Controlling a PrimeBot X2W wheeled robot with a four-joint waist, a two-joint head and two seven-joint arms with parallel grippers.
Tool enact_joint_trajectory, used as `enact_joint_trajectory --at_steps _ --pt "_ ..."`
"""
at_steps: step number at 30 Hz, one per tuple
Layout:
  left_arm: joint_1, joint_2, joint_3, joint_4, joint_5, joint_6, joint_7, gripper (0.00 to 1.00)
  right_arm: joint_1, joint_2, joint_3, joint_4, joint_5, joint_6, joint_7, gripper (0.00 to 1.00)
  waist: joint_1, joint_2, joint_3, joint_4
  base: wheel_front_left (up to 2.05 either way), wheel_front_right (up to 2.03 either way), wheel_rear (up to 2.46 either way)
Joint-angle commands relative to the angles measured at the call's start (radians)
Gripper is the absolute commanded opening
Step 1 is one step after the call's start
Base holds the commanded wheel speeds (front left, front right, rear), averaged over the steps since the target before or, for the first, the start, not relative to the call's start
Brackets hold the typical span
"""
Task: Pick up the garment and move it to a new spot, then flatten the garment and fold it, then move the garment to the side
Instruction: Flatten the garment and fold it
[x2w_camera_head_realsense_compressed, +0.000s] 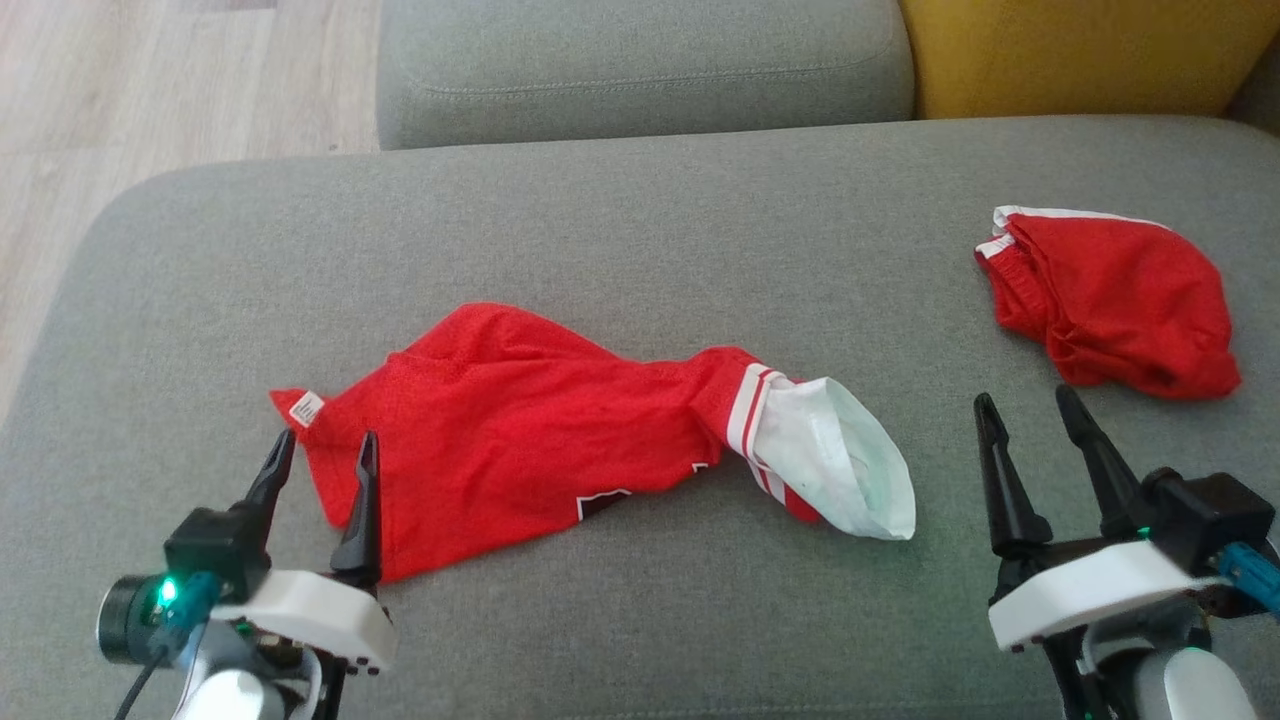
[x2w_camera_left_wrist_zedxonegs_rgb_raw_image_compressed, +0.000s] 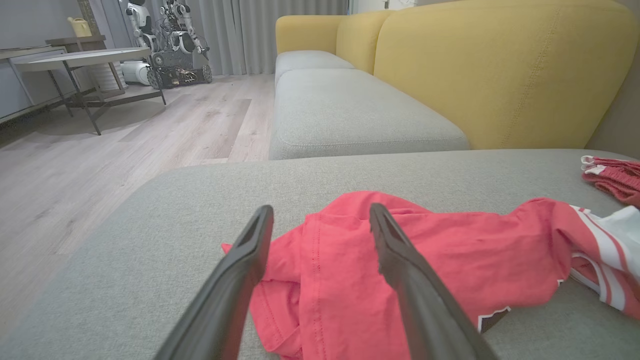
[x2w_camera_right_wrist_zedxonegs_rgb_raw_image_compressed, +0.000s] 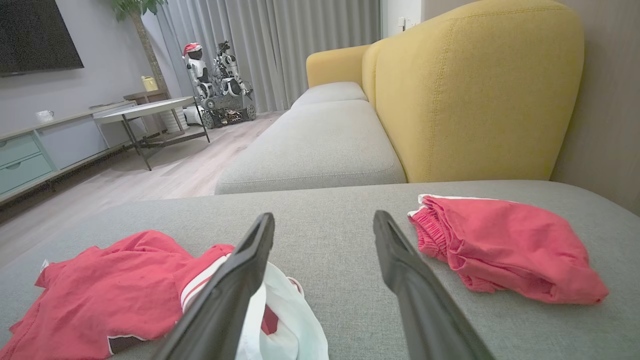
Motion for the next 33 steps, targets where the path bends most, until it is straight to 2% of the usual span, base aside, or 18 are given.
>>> enact_joint_trajectory --at_steps 1,4,11,14,17,20,25,33 --pt "-0.05 0.028 0.035 -0.031 -0.006 0.006 -0.003 1.0 -0.016 -0.005 0.02 -0.04 0.001 -0.001 -0.002 1.0 0.0 0.0 0.003 0.0 0.0 0.0 0.0" --pt "-0.062 0.026 0.028 -0.03 -0.016 -0.01 0.003 1.0 -0.019 -0.005 0.02 -0.042 0.002 -0.001 -0.003 1.0 0.0 0.0 0.016 0.001 0.0 0.0 0.0" --pt "-0.177 0.014 -0.001 0.035 -0.063 -0.097 0.045 1.0 -0.052 -0.005 0.029 -0.049 0.0 -0.001 -0.003 1.0 0.0 0.0 0.086 -0.003 0.0 0.0 0.0" --pt "-0.289 -0.005 -0.006 0.144 -0.096 -0.147 0.073 1.0 -0.084 -0.005 0.044 -0.052 -0.005 -0.001 -0.006 1.0 0.0 0.0 0.141 -0.016 0.0 0.0 0.0" --pt "-0.337 -0.016 0.001 0.222 -0.119 -0.168 0.079 1.0 -0.096 -0.005 0.052 -0.047 -0.007 -0.001 -0.008 1.0 0.0 0.0 0.16 -0.027 0.0 0.0 0.0" --pt "-0.417 -0.034 0.017 0.381 -0.155 -0.205 0.072 1.0 -0.11 -0.005 0.063 -0.035 -0.005 -0.001 -0.015 1.0 0.0 0.0 0.196 -0.053 0.0 0.0 0.0" --pt "-0.497 -0.031 0.037 0.554 -0.176 -0.231 0.051 1.0 -0.132 -0.005 0.067 -0.018 0.005 -0.001 -0.034 1.0 0.0 0.0 0.226 -0.082 0.0 0.0 0.0" --pt "-0.564 -0.038 0.045 0.701 -0.199 -0.275 0.013 1.0 -0.144 -0.005 0.065 0.006 0.014 -0.001 -0.051 1.0 0.0 0.0 0.242 -0.094 0.0 0.0 0.0"
